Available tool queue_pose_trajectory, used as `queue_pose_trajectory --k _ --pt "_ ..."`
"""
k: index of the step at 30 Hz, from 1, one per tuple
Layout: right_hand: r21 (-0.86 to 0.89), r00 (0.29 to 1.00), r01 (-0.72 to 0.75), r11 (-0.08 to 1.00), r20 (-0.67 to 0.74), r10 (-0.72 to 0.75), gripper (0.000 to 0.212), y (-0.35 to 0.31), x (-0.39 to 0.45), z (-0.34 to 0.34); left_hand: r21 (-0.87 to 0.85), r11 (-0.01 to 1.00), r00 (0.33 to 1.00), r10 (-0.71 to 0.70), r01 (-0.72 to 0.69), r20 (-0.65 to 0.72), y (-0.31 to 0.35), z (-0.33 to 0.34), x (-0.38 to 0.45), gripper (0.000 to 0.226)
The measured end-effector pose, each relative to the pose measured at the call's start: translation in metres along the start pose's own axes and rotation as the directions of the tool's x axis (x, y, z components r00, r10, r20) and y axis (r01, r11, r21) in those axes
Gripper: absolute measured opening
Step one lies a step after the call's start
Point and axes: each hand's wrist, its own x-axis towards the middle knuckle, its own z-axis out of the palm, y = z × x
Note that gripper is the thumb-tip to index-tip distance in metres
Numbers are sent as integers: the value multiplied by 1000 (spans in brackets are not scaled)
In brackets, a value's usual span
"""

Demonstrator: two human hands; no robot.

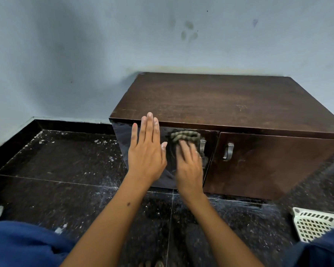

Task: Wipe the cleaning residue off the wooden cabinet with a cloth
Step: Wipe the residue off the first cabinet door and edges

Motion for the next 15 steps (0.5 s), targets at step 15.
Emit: queue_pose_trajectory --k 15 --pt "150 966 -217 965 -106 234 61 -12 5 2 8 1000 999 22 -22 -38 -31 14 14 65"
